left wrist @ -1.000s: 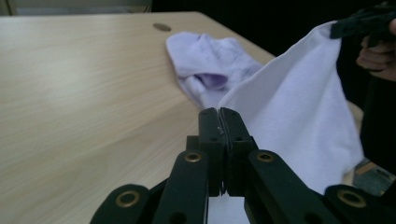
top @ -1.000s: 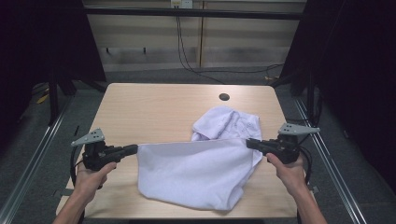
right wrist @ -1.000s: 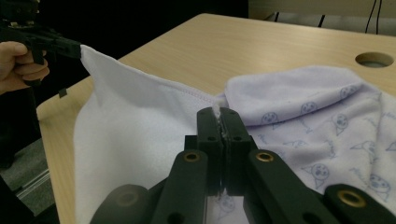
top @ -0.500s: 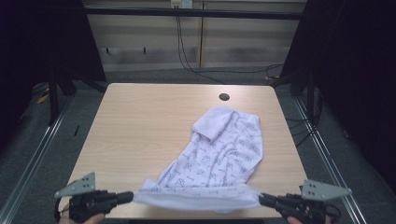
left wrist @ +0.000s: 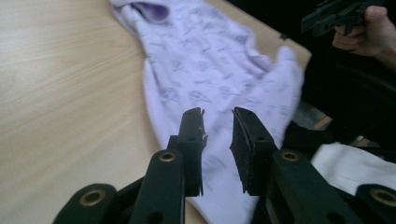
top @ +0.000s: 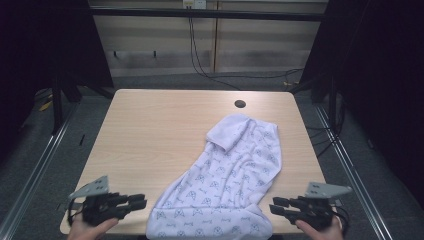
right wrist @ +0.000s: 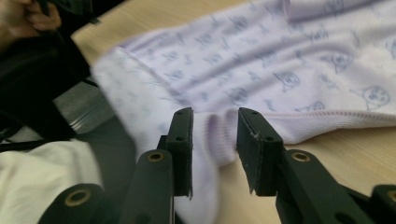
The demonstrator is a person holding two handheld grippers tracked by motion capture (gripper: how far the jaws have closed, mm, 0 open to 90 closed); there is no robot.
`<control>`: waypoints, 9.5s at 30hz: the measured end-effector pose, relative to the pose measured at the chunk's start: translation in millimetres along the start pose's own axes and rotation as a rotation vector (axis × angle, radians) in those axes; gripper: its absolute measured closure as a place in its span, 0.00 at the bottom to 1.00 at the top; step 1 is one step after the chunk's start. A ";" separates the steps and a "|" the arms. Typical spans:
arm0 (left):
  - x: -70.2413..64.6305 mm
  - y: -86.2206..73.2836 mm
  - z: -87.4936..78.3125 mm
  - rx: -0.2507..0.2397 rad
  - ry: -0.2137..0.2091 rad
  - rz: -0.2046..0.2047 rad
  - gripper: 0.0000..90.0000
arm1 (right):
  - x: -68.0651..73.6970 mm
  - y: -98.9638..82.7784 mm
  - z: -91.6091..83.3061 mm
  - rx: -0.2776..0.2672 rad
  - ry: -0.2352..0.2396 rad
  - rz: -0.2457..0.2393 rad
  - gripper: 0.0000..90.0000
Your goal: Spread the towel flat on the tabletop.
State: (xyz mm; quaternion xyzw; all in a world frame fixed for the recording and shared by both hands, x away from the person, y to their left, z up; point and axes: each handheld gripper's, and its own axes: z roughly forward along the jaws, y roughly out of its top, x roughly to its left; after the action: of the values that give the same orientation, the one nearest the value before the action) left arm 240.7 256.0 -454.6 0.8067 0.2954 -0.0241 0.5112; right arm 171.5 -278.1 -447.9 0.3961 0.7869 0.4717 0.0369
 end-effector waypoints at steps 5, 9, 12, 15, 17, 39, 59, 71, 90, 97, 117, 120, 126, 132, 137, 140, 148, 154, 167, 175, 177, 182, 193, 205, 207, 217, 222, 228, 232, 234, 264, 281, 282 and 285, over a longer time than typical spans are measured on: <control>35.7 22.6 59.8 0.120 0.044 -0.037 0.82 | -17.0 12.4 43.0 0.079 -0.012 -0.014 0.72; 47.5 27.3 93.4 0.167 0.054 -0.064 0.81 | -24.2 22.4 62.6 0.097 -0.031 -0.006 0.70; 41.6 25.9 106.7 0.224 0.050 -0.020 0.77 | -21.5 18.4 73.5 0.142 -0.053 -0.022 0.66; 34.8 24.5 113.1 0.241 0.050 0.001 0.78 | -18.4 15.4 76.9 0.163 -0.061 -0.032 0.63; 29.6 23.5 117.5 0.253 0.018 0.031 0.87 | -15.4 13.4 80.1 0.175 -0.066 -0.045 0.61; 26.3 -3.7 35.4 0.154 0.100 -0.041 0.99 | -32.1 6.7 51.7 0.145 -0.206 0.043 0.78; 60.4 13.0 36.7 0.076 0.146 -0.104 0.91 | -65.9 34.1 89.2 0.121 -0.332 0.093 0.56; 39.1 25.2 112.0 0.236 0.108 0.036 0.94 | -61.8 29.2 87.5 0.173 -0.367 0.041 0.96; 9.5 1.5 85.1 0.259 0.131 -0.018 1.00 | -53.5 19.6 70.0 0.136 -0.270 0.036 0.96; 21.6 5.9 82.8 0.242 0.218 0.002 0.99 | -76.2 37.1 88.9 0.084 -0.269 0.035 0.95; 18.7 -1.3 44.3 0.206 0.188 -0.035 0.94 | -45.8 28.3 76.4 0.121 -0.280 -0.014 0.84; 24.4 15.3 54.0 0.138 0.172 -0.040 0.93 | -47.0 39.9 78.0 0.065 -0.258 -0.010 0.81; 40.8 37.2 105.5 0.201 0.216 0.009 0.94 | -46.3 61.1 110.6 0.084 -0.170 -0.048 0.79; 47.9 26.3 105.4 0.214 0.218 0.025 0.92 | -59.9 65.6 150.5 0.162 -0.255 -0.090 0.66; 46.0 22.2 98.8 0.229 0.204 0.027 0.98 | -59.0 60.3 143.6 0.168 -0.252 -0.095 0.95; 39.4 15.4 93.9 0.230 0.154 -0.004 0.99 | -47.5 45.1 126.2 0.186 -0.199 -0.097 0.98; -8.1 -6.8 79.9 0.302 0.042 0.031 0.98 | -14.3 11.6 92.6 0.226 -0.105 -0.089 0.97; -10.9 -7.7 68.3 0.259 0.021 0.025 0.90 | -8.1 9.3 90.2 0.232 -0.081 -0.120 0.89; 13.6 8.3 56.7 0.083 0.051 -0.098 0.73 | -22.8 25.8 87.3 0.105 -0.025 -0.084 0.81; 13.8 9.3 83.2 0.185 0.064 -0.053 0.63 | -38.1 37.8 86.1 0.068 -0.065 -0.074 0.78; 15.8 10.6 88.2 0.213 0.055 -0.055 0.73 | -47.2 45.8 88.9 0.060 -0.090 -0.068 0.77; 16.2 15.2 85.5 0.191 0.041 -0.041 0.93 | -71.6 65.2 102.0 0.062 -0.135 -0.045 0.73; 41.6 37.6 64.2 0.063 0.076 -0.088 0.93 | -101.7 93.2 152.6 0.080 -0.213 0.004 0.60; 75.9 63.7 45.9 -0.028 0.221 -0.093 0.95 | -106.7 104.4 137.3 -0.041 -0.137 0.032 0.95; 78.9 77.2 42.4 -0.050 0.239 -0.073 0.95 | -105.2 115.9 126.8 -0.068 -0.162 0.007 0.95; 100.8 143.2 31.4 -0.135 0.414 -0.050 0.82 | -93.1 160.9 77.8 -0.255 -0.230 -0.091 0.82; 99.7 132.3 33.8 -0.106 0.396 -0.050 0.81 | -93.9 135.4 76.9 -0.202 -0.162 -0.090 0.79; 76.9 96.4 67.5 0.035 0.262 -0.002 0.82 | -94.6 106.5 82.9 -0.096 -0.173 -0.062 0.75; 65.3 57.4 92.1 0.166 0.230 0.002 0.82 | -92.2 86.8 88.1 -0.019 -0.141 -0.044 0.74; 61.2 31.0 97.9 0.223 0.211 0.003 0.84 | -85.8 71.9 87.8 0.042 -0.134 -0.032 0.72; 23.6 4.6 77.7 0.250 0.174 0.014 0.87 | -21.4 -2.0 39.0 0.153 -0.037 -0.022 1.00; 54.3 25.0 94.0 0.197 0.215 -0.027 0.88 | -108.6 82.9 99.8 0.051 -0.209 -0.015 0.64; 56.2 23.2 94.6 0.197 0.215 -0.027 0.87 | -120.1 91.3 114.1 0.049 -0.243 -0.006 0.61; 55.9 22.3 92.8 0.196 0.226 -0.028 0.87 | -127.5 93.3 126.7 0.081 -0.240 0.025 0.63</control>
State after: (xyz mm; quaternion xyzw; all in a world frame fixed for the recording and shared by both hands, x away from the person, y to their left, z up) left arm 322.4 196.7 -499.7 0.8460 0.3587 0.0312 0.3932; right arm 368.2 -249.1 -486.1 0.4605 0.7904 0.3891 0.1089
